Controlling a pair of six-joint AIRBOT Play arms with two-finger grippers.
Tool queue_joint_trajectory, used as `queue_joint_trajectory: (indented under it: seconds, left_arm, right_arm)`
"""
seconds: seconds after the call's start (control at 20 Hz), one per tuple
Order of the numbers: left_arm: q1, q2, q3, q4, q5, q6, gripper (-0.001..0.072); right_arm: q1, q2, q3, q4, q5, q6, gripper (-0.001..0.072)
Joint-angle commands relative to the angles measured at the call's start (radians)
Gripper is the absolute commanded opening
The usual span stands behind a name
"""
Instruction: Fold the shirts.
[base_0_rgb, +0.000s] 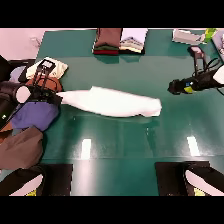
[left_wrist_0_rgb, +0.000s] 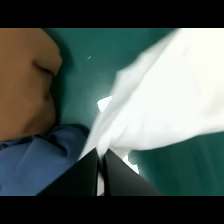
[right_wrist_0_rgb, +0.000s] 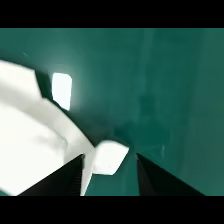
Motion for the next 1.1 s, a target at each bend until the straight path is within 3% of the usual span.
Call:
queue_joint_trajectory:
  seconds: [0.0, 0.1, 0.15, 0.25, 0.4, 0.5, 0.65, 0.8, 0.85, 0.95, 1.05]
  left_arm:
    - [0.013, -0.001, 0.000, -0.031, -0.006, -0.023, 0.0026]
    - [0.013, -0.001, -0.001, -0.031, -0.026, -0.023, 0.0026]
    - [0.013, -0.001, 0.000, -0.036, -0.027, -0.023, 0.0026]
    - [0.013, -0.001, -0.001, -0.053, -0.024, -0.023, 0.0026]
    - [0.013, -0.001, 0.000, -0.080, -0.025, -0.023, 0.0026]
    - [0.013, -0.001, 0.000, -0.082, -0.026, -0.023, 0.0026]
    - [0.013, -0.001, 0.000, -0.083, -0.030, -0.023, 0.0026]
    - [0.013, -0.001, -0.001, -0.083, -0.032, -0.023, 0.0026]
    - [0.013, -0.001, 0.000, -0.083, -0.032, -0.023, 0.0026]
    - [0.013, -0.001, 0.000, -0.082, -0.039, -0.023, 0.0026]
    - [0.013, 0.000, 0.007, -0.076, -0.043, -0.023, 0.0026]
  right_arm:
    - [-0.059, -0.001, 0.064, 0.031, 0.011, -0.001, 0.0496]
    - [-0.086, 0.000, 0.036, 0.031, 0.090, -0.002, 0.0614]
    - [-0.092, -0.002, -0.009, 0.031, 0.111, -0.010, 0.0626]
    - [-0.090, -0.016, -0.132, 0.043, 0.103, -0.010, 0.0626]
    - [-0.090, -0.102, -0.242, 0.196, 0.067, -0.025, 0.0625]
    - [-0.089, -0.161, -0.272, 0.280, 0.010, -0.028, 0.0624]
    - [-0.048, -0.244, -0.255, 0.290, -0.013, -0.028, 0.0604]
    - [0.012, -0.315, -0.226, 0.282, -0.027, -0.028, 0.0501]
    - [0.031, -0.328, -0.223, 0.279, -0.046, -0.028, 0.0401]
    - [0.057, -0.328, -0.223, 0.229, -0.074, -0.027, 0.0030]
    - [0.056, -0.285, -0.222, 0.195, -0.080, -0.027, 0.0014]
